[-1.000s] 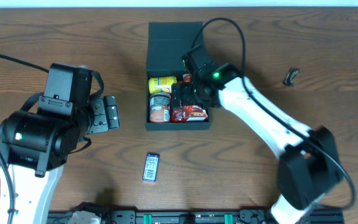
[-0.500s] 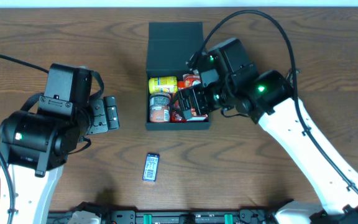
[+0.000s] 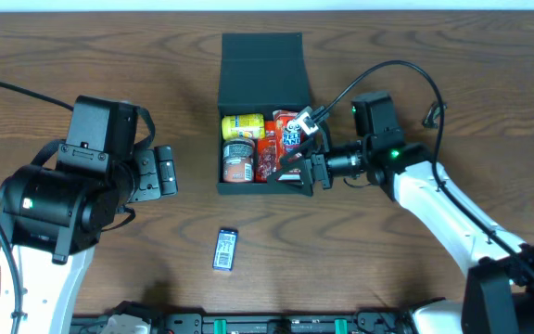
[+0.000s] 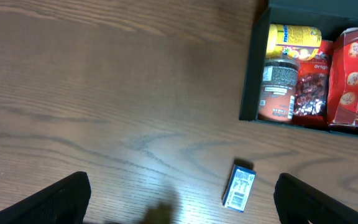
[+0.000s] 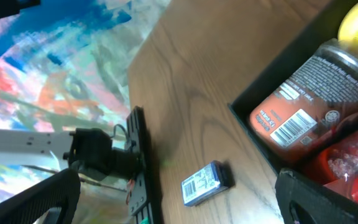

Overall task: Pack container
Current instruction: 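Lower the Hello Panda box into the box's right side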

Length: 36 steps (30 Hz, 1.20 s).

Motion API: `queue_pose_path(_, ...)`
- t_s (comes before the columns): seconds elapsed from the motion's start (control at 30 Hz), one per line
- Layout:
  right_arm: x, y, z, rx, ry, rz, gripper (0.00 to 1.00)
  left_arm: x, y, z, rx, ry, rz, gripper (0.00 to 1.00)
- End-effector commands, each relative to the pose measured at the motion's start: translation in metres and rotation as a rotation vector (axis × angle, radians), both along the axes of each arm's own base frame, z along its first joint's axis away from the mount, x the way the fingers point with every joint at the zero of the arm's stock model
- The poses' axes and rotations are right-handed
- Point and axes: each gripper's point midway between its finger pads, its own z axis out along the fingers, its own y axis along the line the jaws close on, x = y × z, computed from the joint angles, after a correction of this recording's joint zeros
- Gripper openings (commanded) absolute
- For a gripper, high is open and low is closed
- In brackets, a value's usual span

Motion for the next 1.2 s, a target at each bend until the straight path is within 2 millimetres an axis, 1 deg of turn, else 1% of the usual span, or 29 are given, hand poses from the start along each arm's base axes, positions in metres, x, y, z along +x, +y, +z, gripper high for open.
queue_pose_path(0.0,0.0,0.002,0.002,0.052,0.098,-0.003,0.99,0.0,0.0,0.001,0.007,-0.006,-0.017,0.95)
queue_pose_path(0.1,0.004,0.004,-0.007,0.049,0.13,-0.01,0.99,0.0,-0.002,0.001,-0.002,-0.004,-0.021,0.95)
queue_pose_path(0.37,0.009,0.01,-0.047,0.044,0.245,0.01,0.99,0.001,-0.002,0.001,-0.003,-0.009,-0.022,0.95)
queue_pose_path(0.6,0.016,0.011,-0.074,0.02,0.301,-0.01,0.99,0.001,-0.003,0.002,-0.003,-0.011,-0.022,0.95)
queue_pose_path(0.63,0.016,0.011,-0.074,0.021,0.301,-0.009,0.99,0.001,-0.003,0.002,-0.003,-0.011,-0.022,0.95)
queue_pose_path(0.67,0.016,0.012,-0.071,0.031,0.295,-0.001,0.99,0.001,-0.003,0.002,-0.003,-0.011,-0.022,0.95)
queue_pose_path(0.73,0.011,0.015,-0.049,0.126,0.255,0.08,0.99,0.001,-0.003,0.002,-0.003,-0.011,-0.022,0.95)
queue_pose_path(0.77,0.008,0.016,-0.035,0.173,0.237,0.122,0.99,0.001,-0.003,0.002,-0.003,-0.011,-0.022,0.95)
queue_pose_path(0.87,0.016,0.02,0.007,0.238,0.153,0.142,0.99,0.001,-0.002,0.002,-0.003,-0.011,-0.022,0.95)
queue_pose_path(0.93,0.021,0.021,0.044,0.282,0.055,0.139,0.99,0.001,-0.002,0.002,-0.003,-0.011,-0.022,0.95)
queue_pose_path(0.97,0.022,0.02,0.058,0.298,0.029,0.125,0.99,0.001,-0.002,0.002,-0.003,-0.011,-0.022,0.95)
queue_pose_path(1.0,0.024,0.02,0.066,0.307,0.018,0.114,0.99,0.001,-0.002,0.002,-0.003,-0.011,-0.022,0.95)
queue_pose_path(1.07,0.027,0.019,0.069,0.311,0.038,0.095,0.99,0.001,-0.003,0.002,-0.004,-0.011,-0.022,0.95)
queue_pose_path(1.17,0.03,0.019,0.055,0.29,0.09,0.078,0.99,0.001,-0.003,0.002,-0.004,-0.011,-0.022,0.95)
